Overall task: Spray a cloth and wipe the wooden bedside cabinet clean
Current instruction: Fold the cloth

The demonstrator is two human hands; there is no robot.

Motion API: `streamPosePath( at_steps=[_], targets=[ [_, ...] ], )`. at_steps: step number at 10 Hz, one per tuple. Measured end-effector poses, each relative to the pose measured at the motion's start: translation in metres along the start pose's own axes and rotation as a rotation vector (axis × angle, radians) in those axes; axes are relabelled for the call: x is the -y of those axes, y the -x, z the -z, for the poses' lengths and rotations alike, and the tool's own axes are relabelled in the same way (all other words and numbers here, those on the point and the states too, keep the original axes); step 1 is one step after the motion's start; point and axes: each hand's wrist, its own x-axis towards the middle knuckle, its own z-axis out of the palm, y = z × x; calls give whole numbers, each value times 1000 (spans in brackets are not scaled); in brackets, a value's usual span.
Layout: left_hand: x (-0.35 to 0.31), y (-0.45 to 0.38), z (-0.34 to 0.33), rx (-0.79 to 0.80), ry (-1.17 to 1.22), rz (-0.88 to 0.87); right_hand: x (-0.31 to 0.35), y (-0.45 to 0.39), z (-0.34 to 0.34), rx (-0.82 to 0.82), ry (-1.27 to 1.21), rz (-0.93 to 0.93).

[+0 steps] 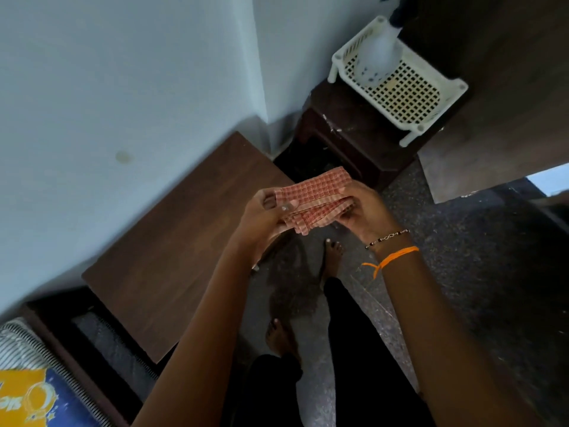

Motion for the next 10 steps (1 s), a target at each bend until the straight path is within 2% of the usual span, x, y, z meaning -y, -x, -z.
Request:
streamPosePath(
  at_steps=[1,2,3,4,5,7,9,10],
  targets=[
    [-23,-36,-57,2,-92,-4,49,-29,34,-145,97,61],
    [-35,-74,-107,-22,-84,-7,89,-62,64,-274,248,148],
    [-47,-114,-155,-47,-84,-20,127,-97,94,-318,462,265],
    [-56,-144,-188,-22,-135,-92,153,-128,111,-349,596,358],
    [-64,-169,-214,24,-173,-151,172,-161,126,-367,651,372],
    [-70,-217,-241,88,-328,-188,199,-218,150,-420,662,415],
    [-84,-250,-257,147,-582,-214,202,-265,168,-358,686,333],
    [-84,-253,-257,128,-682,-198,198,-273,173,-315,700,265]
  ],
)
